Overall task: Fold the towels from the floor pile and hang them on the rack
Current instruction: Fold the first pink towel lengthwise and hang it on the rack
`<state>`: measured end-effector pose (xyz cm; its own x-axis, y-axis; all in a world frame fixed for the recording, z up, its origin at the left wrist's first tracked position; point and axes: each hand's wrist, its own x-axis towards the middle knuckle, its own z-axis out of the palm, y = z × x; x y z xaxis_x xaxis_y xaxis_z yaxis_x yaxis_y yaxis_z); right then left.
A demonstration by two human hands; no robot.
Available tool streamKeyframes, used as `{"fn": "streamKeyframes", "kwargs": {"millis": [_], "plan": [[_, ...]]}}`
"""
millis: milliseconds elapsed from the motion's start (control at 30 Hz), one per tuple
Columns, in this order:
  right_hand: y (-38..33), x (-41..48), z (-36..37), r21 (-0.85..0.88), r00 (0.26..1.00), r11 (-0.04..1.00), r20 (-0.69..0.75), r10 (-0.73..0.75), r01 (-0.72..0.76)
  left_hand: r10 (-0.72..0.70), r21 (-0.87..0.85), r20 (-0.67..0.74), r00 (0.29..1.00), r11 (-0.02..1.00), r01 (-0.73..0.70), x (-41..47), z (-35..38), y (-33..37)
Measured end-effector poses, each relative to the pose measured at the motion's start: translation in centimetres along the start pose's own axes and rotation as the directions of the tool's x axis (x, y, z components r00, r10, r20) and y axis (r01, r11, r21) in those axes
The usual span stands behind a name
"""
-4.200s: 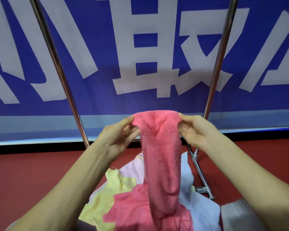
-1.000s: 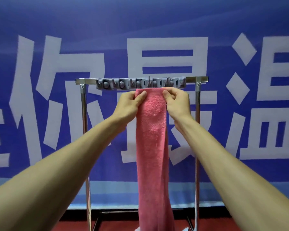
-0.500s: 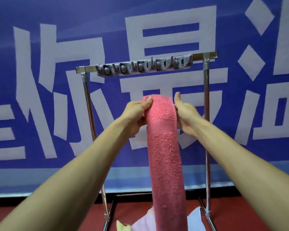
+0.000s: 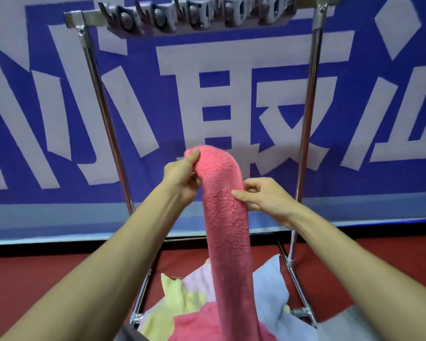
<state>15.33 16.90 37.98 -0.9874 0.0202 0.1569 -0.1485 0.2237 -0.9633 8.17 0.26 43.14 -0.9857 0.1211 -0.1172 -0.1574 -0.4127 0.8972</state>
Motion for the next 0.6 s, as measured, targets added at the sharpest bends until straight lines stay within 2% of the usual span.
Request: {"fn": "streamKeyframes", "kwargs": {"millis": [200, 333, 400, 467, 533, 600], "plan": [[6.1, -0.3, 1.6, -0.075, 0.990, 0.997, -0.140, 0.016, -0.027, -0.161, -0.184, -0.051, 0.986, 0.972, 0.149, 2.0, -4.2, -6.2], [7.6, 0.5, 2.6, -0.255, 0.991, 0.967, -0.124, -0.045, 0.012, -0.189, -0.236, 0.039, 0.981, 0.952, 0.193, 2.2, -6.7, -10.5], [7.6, 0.7, 3.0, -0.340, 0.983, 0.940, -0.150, -0.101, 0.044, -0.179, -0.133, 0.070, 0.981, 0.973, 0.187, 1.7, -7.1, -11.6], [7.5, 0.6, 3.3, -0.388, 0.970, 0.920, -0.195, -0.145, 0.060, -0.180, 0.027, 0.025, 0.983, 0.983, 0.179, 1.3, -7.5, -12.1], [7.4, 0.3, 3.5, -0.347, 0.963, 0.936, -0.230, -0.142, 0.055, -0.284, 0.129, 0.050, 0.957, 0.952, 0.276, 0.7, -7.8, -12.1], [7.1, 0.0, 3.6, -0.248, 0.963, 0.968, -0.253, -0.093, 0.029, -0.436, 0.248, 0.165, 0.885, 0.887, 0.391, -0.1, -8.3, -12.0]]}}
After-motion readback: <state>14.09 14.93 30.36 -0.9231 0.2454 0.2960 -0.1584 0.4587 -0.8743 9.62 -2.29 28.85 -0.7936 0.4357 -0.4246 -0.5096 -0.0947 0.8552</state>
